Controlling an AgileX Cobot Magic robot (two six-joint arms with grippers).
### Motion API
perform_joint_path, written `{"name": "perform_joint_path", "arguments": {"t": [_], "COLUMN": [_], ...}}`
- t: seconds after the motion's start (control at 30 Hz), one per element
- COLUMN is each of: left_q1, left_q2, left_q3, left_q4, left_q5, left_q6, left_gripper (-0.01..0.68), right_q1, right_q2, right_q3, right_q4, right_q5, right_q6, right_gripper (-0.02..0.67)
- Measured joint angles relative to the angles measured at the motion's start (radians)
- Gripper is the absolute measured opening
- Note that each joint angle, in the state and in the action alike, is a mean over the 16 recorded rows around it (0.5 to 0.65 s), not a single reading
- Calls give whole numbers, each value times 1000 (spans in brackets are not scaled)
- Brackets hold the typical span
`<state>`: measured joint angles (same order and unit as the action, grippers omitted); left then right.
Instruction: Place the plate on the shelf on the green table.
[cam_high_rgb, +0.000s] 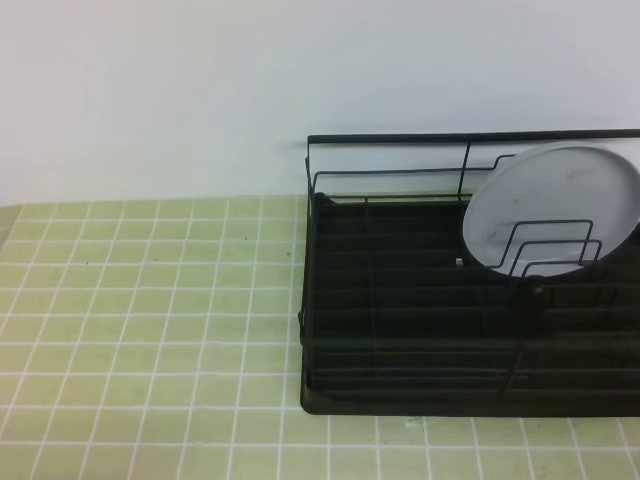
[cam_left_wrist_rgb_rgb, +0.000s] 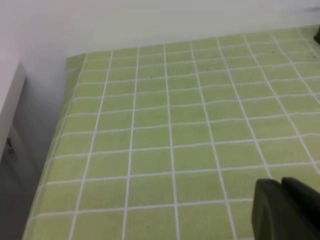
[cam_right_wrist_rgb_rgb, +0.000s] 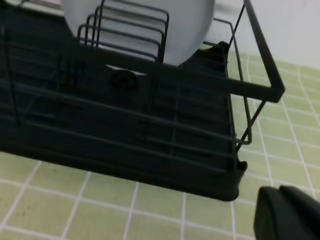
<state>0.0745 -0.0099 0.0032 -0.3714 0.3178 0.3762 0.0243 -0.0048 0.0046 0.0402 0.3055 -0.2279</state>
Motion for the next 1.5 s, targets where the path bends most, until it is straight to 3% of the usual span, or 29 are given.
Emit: {"name": "perform_joint_path", "arguments": {"t": [0.43, 1.5], "left_q1": [-14, -14], "left_q2": [-3, -3], "left_q3": [0, 0], "left_q4": [23, 280], "left_q5": [27, 18], "left_q6": [-10, -312], "left_gripper": [-2, -2], "right_q1": [0, -2], "right_q2": [0, 0], "right_q3": [-4, 1], "right_q4": [-6, -8], "right_q5": [24, 23], "right_q6": [64, 67], "right_gripper": [-2, -3]}}
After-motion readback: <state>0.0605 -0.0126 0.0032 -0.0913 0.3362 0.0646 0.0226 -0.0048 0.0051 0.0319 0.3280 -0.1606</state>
